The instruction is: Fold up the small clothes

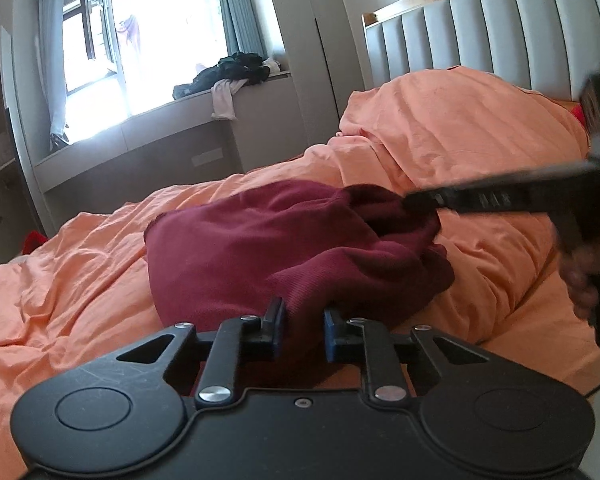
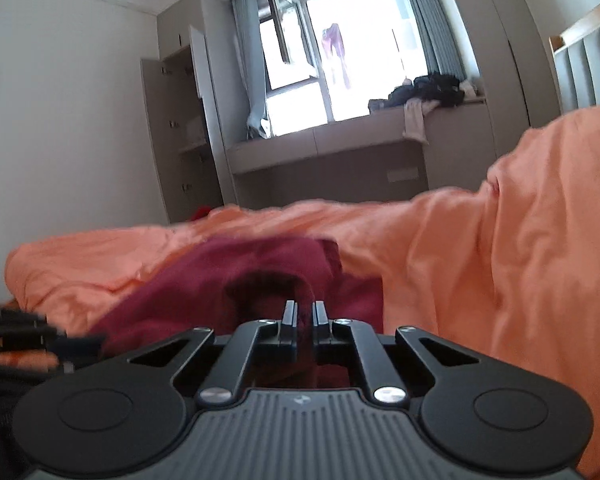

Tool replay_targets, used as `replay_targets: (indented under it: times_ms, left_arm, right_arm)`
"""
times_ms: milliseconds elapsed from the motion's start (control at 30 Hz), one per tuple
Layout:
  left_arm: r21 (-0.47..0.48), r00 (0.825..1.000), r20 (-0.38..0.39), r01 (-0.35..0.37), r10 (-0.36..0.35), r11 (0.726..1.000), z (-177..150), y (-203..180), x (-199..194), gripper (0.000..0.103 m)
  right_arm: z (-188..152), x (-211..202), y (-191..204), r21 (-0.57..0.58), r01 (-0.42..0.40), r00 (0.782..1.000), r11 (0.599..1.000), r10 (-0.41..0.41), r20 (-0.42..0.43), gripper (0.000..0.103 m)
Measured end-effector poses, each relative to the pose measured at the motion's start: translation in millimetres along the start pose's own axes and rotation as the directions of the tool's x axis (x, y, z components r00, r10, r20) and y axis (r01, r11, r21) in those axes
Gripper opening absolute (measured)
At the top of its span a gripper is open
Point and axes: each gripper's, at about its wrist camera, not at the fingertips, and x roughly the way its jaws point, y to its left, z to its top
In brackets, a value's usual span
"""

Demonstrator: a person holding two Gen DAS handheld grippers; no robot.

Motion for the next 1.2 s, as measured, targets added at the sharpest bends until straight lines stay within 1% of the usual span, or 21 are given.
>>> replay_targets:
  times_ms: [67,100,133,167,233,300,367,433,500,533,600,633,667,733,800,900,967,1033,1100,1200]
  left_arm:
    - [0.006,1.000,0.000,0.003,-0.003,1.000,-1.5,-1.3,0.7,0.019]
    - [0.010,1.000,0.002,0.000,0.000,1.000,-2.2,-1.9,0.9,0.019]
    - [0.016,1.000,0.002,-0.001,0.001,1.000,-2.6,-2.2,1.2,0.019]
    - [0.020,1.000,0.003,-0.003,0.003,1.000,-2.7,-2.7,1.5,0.019]
    - [0.014,1.000,0.004,-0.003,0.003,1.000,-2.8,-2.7,2.1,0.019]
    - [0.003,1.000,0.004,-0.002,0.002,1.000,-3.0,-1.8,2.2,0.019]
    - [0.000,1.000,0.004,-0.004,0.004,1.000,-3.2,-1.9,2.3,0.019]
    - [0.000,1.000,0.003,-0.008,0.008,1.000,-3.4,-3.1,2.2,0.019]
    - [-0.001,1.000,0.001,-0.013,0.013,1.000,-3.0,-4.1,2.2,0.019]
    - [-0.003,1.000,0.000,-0.014,0.014,1.000,-2.7,-4.4,2.3,0.019]
    - [-0.009,1.000,-0.003,-0.016,0.016,1.000,-2.0,-4.5,2.6,0.019]
    - [-0.013,1.000,-0.004,-0.015,0.015,1.000,-1.4,-4.2,2.8,0.019]
    - [-0.016,1.000,-0.006,-0.015,0.015,1.000,-0.8,-3.9,3.2,0.019]
    - [-0.021,1.000,-0.007,-0.014,0.014,1.000,1.7,-3.8,3.5,0.019]
    - [-0.020,1.000,0.002,-0.010,0.010,1.000,4.5,-5.2,3.0,0.016]
    - [-0.014,1.000,0.013,0.004,-0.004,1.000,11.8,-9.4,4.6,0.015]
    - [-0.008,1.000,0.015,0.022,-0.022,1.000,16.8,-15.1,7.5,0.015]
    - [0.018,1.000,0.007,0.030,-0.030,0.999,19.3,-23.9,12.1,0.015]
    - [0.043,0.999,-0.015,0.036,-0.036,0.998,18.9,-31.9,18.6,0.016]
    - [0.038,0.998,-0.040,0.050,-0.049,0.998,16.0,-35.3,23.9,0.017]
  right_arm:
    - [-2.7,-1.6,-3.8,-0.009,-0.007,1.000,1.000,0.007,-0.014,0.009]
    - [0.0,-3.5,-7.8,0.007,-0.012,1.000,1.000,0.012,-0.005,0.013]
    - [4.5,-4.8,-12.2,0.031,-0.022,1.000,0.999,0.022,0.007,0.024]
    - [11.8,-6.0,-19.2,0.071,-0.034,0.999,0.997,0.033,0.026,0.041]
    - [23.5,-5.3,-28.9,0.124,-0.059,0.997,0.991,0.053,0.049,0.055]
    - [35.4,4.6,-37.4,0.150,-0.079,0.996,0.985,0.072,0.053,0.055]
    - [44.1,23.0,-40.3,0.138,-0.090,0.996,0.986,0.087,0.030,0.055]
    - [48.2,44.8,-43.6,0.150,-0.098,0.995,0.984,0.100,-0.005,0.055]
    - [51.2,66.3,-49.7,0.194,-0.118,0.990,0.974,0.130,-0.049,0.055]
    - [52.5,77.9,-52.3,0.214,-0.120,0.987,0.969,0.139,-0.077,0.052]
    - [53.3,95.5,-52.8,0.219,-0.131,0.978,0.967,0.162,-0.131,0.048]
    - [52.5,98.8,-51.1,0.211,-0.135,0.975,0.968,0.167,-0.145,0.035]
    - [53.7,102.6,-48.7,0.191,-0.144,0.971,0.971,0.176,-0.159,0.018]
    - [58.5,100.9,-40.7,0.134,-0.137,0.975,0.981,0.158,-0.157,0.011]
    - [66.8,90.7,-34.5,0.075,-0.130,0.984,0.989,0.139,-0.116,0.009]
    - [81.0,73.6,-36.1,0.064,-0.116,0.993,0.991,0.119,-0.029,0.009]
    - [85.2,65.7,-40.9,0.050,-0.093,0.996,0.994,0.093,-0.005,0.009]
    - [83.6,67.2,-43.4,0.042,-0.064,0.998,0.997,0.065,-0.013,0.009]
    - [74.3,70.4,-50.1,0.053,-0.033,0.999,0.998,0.035,-0.040,0.009]
    - [57.0,79.8,-56.3,0.081,-0.007,0.997,0.997,0.013,-0.079,0.009]
